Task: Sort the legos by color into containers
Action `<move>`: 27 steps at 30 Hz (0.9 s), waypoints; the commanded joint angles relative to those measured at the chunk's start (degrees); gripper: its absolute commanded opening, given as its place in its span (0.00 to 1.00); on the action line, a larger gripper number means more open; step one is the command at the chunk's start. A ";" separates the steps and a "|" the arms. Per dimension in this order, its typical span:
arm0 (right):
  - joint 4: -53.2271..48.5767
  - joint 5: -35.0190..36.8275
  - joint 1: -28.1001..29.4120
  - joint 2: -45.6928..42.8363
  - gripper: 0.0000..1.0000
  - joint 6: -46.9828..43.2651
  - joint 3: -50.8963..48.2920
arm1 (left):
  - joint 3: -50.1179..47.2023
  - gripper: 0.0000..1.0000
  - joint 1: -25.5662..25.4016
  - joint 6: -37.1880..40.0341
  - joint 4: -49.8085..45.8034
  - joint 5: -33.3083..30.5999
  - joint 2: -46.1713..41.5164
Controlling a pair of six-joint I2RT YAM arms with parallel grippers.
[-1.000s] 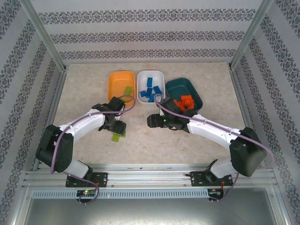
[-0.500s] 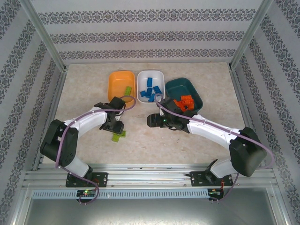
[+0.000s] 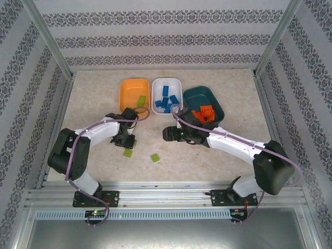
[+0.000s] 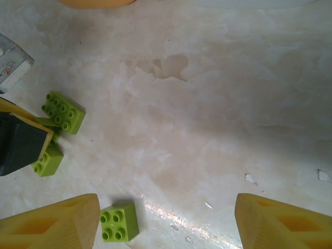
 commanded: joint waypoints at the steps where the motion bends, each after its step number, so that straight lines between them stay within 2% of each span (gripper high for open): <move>1: 0.56 0.37 0.29 0.34 0.70 -0.10 -1.03 | 1.92 0.30 0.82 -0.03 -2.92 0.13 -2.31; 8: -1.82 -0.41 1.70 2.64 0.70 -0.60 0.62 | 5.69 0.29 1.98 -0.29 -6.08 -0.71 -8.36; 13: -11.54 4.52 9.10 9.94 0.74 -5.85 8.14 | 13.02 0.29 3.37 0.01 -8.85 -0.73 -9.39; 19: -18.82 11.60 17.70 18.84 0.79 -8.77 16.12 | 22.82 0.29 6.71 0.21 -8.66 1.60 -3.64; 24: -21.70 15.24 21.22 24.21 0.79 -8.83 20.25 | 30.45 0.29 8.08 0.65 -9.42 2.38 3.26; 27: -20.78 14.94 21.74 25.82 0.78 -8.63 20.68 | 33.67 0.29 8.21 0.66 -9.37 3.06 5.91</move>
